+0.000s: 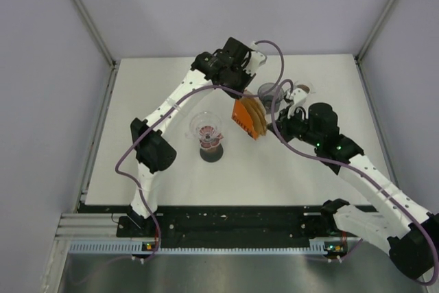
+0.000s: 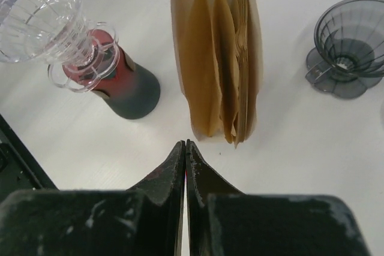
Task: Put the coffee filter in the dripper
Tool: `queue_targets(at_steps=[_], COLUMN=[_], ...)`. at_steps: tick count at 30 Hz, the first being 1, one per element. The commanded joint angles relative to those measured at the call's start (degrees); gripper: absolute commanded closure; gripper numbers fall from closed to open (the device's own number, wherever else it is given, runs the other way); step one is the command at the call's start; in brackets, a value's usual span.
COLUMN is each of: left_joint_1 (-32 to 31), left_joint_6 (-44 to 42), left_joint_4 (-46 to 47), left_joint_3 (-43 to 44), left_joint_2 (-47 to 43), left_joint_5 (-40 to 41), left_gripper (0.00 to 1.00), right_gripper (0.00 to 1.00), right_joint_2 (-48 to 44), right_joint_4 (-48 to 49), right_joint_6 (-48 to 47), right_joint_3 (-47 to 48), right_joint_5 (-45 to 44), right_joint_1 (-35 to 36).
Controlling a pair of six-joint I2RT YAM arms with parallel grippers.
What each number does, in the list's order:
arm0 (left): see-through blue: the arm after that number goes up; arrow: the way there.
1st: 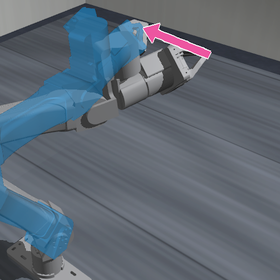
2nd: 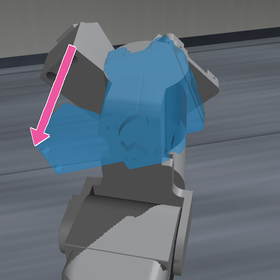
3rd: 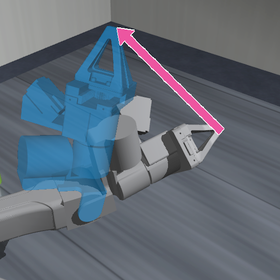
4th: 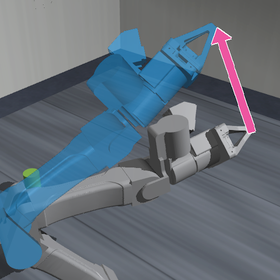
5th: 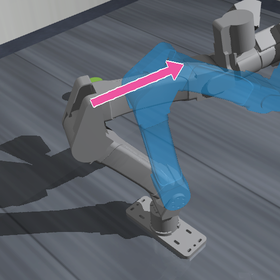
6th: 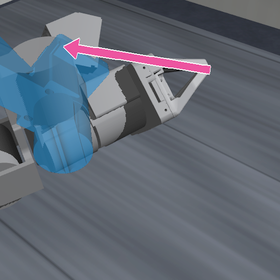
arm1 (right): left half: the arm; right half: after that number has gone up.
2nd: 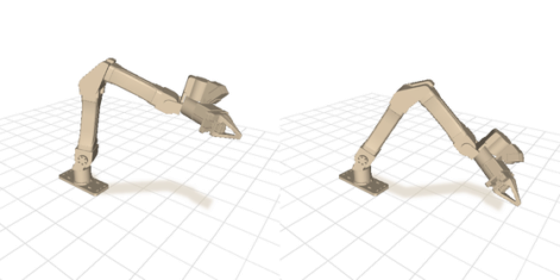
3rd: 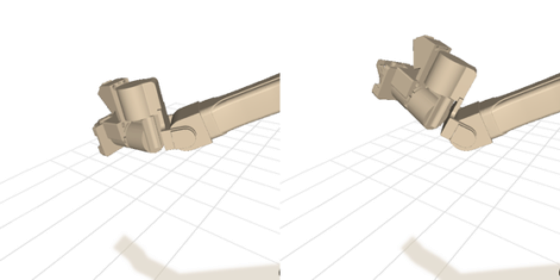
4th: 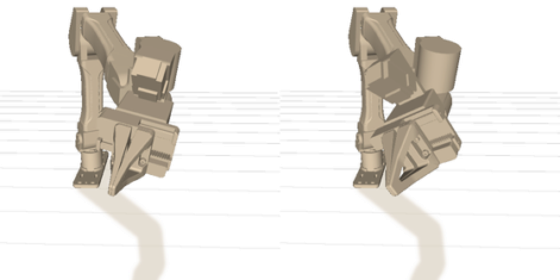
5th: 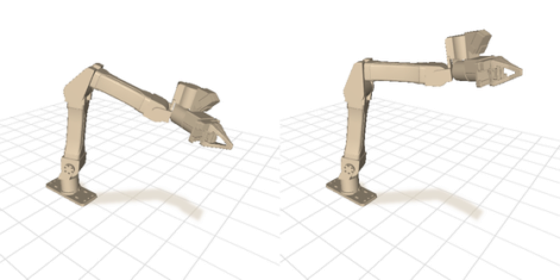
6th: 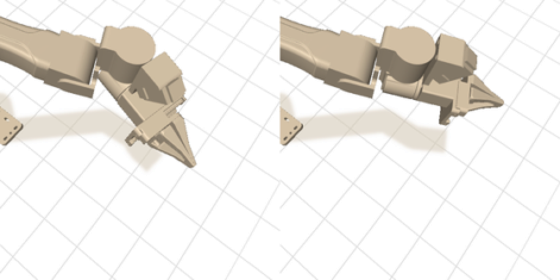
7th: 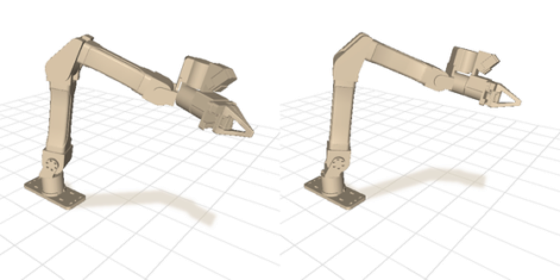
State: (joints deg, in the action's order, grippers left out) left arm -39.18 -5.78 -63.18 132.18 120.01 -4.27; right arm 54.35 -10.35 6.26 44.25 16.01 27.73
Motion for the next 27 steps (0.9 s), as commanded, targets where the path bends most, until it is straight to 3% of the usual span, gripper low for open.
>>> queue_targets(at_steps=[1,8,13,21,27], left_joint_1=[0.1,0.1,0.0,-0.2,-0.5], left_joint_6=[-1.9,-2.0,-1.9,-1.1,-1.0], left_joint_4=[1.8,1.3,1.7,1.7,1.8], left_joint_3=[1.2,0.2,-0.3,-0.5,-0.5], left_joint_2=[-2.8,-2.5,-2.8,-2.8,-2.8], left_joint_5=[-3.3,-3.9,-4.4,-5.4,-5.1], left_gripper=[1.0,1.0,1.0,1.0,1.0], right_gripper=[1.0,0.98,0.98,0.97,0.89], right_joint_2=[-2.2,1.0,2.7,5.9,9.0], right_joint_4=[0.1,6.0,6.1,9.6,11.7], right_joint_6=[3.2,6.5,6.4,7.3,6.7], right_joint_3=[-1.1,-4.7,-4.5,-4.0,-1.9], right_joint_5=[2.4,7.5,2.6,4.0,8.2], right_joint_1=[0.0,0.0,0.0,0.0,0.0])
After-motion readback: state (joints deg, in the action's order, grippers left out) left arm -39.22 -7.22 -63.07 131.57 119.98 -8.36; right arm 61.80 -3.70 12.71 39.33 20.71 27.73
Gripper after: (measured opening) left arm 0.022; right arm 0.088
